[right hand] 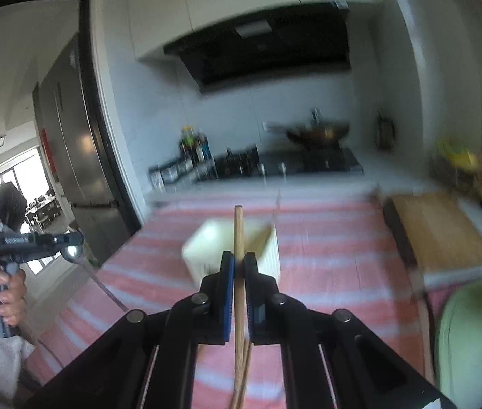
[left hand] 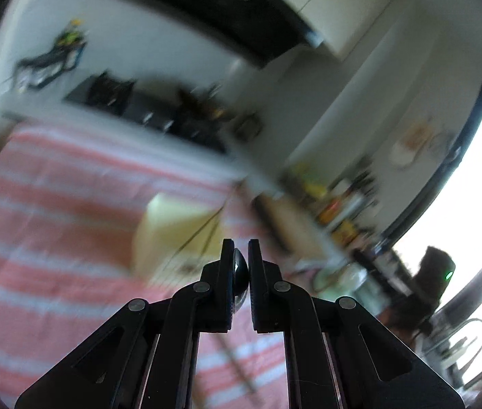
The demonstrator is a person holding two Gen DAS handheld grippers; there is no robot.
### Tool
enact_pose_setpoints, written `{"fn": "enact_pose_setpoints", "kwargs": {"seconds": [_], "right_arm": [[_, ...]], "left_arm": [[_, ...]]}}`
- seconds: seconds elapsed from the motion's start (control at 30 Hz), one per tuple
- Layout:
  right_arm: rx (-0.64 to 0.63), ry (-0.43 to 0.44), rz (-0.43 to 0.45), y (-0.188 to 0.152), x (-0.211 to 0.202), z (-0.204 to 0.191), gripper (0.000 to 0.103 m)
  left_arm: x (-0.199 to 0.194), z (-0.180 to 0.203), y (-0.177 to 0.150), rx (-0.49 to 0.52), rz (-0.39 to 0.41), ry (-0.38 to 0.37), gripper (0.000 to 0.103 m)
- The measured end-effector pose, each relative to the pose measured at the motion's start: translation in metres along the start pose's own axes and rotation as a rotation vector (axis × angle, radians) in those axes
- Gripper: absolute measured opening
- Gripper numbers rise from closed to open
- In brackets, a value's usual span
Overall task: Organize utensils
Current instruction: 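Open both tools to drop the spoon and chopstick into the holder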
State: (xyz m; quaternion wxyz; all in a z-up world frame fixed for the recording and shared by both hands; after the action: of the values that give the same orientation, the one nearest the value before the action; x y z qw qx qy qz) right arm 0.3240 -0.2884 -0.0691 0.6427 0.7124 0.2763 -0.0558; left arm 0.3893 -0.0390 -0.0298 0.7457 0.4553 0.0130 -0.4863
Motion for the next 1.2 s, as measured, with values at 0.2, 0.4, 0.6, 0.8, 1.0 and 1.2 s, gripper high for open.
{"fn": "enact_pose_setpoints", "kwargs": {"seconds": [0.2,0.4,0.6,0.8,1.0,1.2], "right_arm": [[-0.040,0.012,0.168,0.087,0.047,-0.014,0.006],[-0.029,0.004,0.008,0.068,0.157,-0.006,0.006],[0.049,0.048,-0.283,0.014,0.248,0.011,0.009],[0.065,0.017,-0.297,0.001,0.253,0.014,0.056],[-0.082,-0.012,-0.244,-0.023,0.185,-0.004,0.067],[-0.165,-0.076,-0.275,-0.105,0.104,-0.001,0.073]], "left_arm": [[0.060,0.012,0.077,-0.042,0.074,-0.026,0.006],[0.154,-0.060,0.066,-0.226,-0.122,0.045,0.006],[0.209,-0.122,0.029,-0.308,-0.265,0.154,0.008],[0.186,-0.126,0.026,-0.219,-0.237,0.225,0.076],[0.105,-0.108,-0.006,0.051,-0.222,0.385,0.093],[0.025,-0.125,-0.103,0.176,-0.245,0.604,0.099]]}}
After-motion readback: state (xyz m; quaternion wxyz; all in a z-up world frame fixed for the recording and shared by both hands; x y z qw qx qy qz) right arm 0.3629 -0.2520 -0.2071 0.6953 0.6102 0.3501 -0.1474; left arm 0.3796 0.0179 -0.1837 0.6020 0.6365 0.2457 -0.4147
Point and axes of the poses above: each gripper's, at about its wrist camera, not at the fingertips, and x roughly the way its jaws point, z to its right, y to its top, the point moved 9 cm from there along x, roughly the way its jaws point, and after that the axes turned 7 degrees about -z, right-handed, at the moved point
